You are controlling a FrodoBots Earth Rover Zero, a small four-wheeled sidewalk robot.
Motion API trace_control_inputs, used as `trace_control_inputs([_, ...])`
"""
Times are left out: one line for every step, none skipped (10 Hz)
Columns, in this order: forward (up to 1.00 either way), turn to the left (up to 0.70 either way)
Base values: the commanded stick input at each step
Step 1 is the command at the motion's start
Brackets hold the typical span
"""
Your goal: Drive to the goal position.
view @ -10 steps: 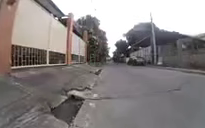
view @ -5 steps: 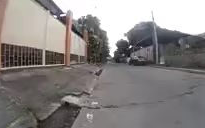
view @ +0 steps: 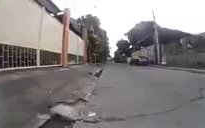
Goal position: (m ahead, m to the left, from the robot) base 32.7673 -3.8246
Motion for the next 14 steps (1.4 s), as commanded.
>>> trace_control_inputs([0.7, -0.34])
trace_control_inputs([0.7, -0.34])
trace_control_inputs([0.7, -0.34])
trace_control_inputs([0.7, -0.17])
trace_control_inputs([0.7, 0.0])
trace_control_inputs([0.7, 0.0])
trace_control_inputs([0.7, 0.0])
trace_control_inputs([0.7, 0.0])
trace_control_inputs([0.7, 0.0])
trace_control_inputs([0.7, 0.0])
trace_control_inputs([0.7, 0.0])
trace_control_inputs([0.7, 0.0])
trace_control_inputs([0.7, 0.0])
trace_control_inputs([0.7, 0.0])
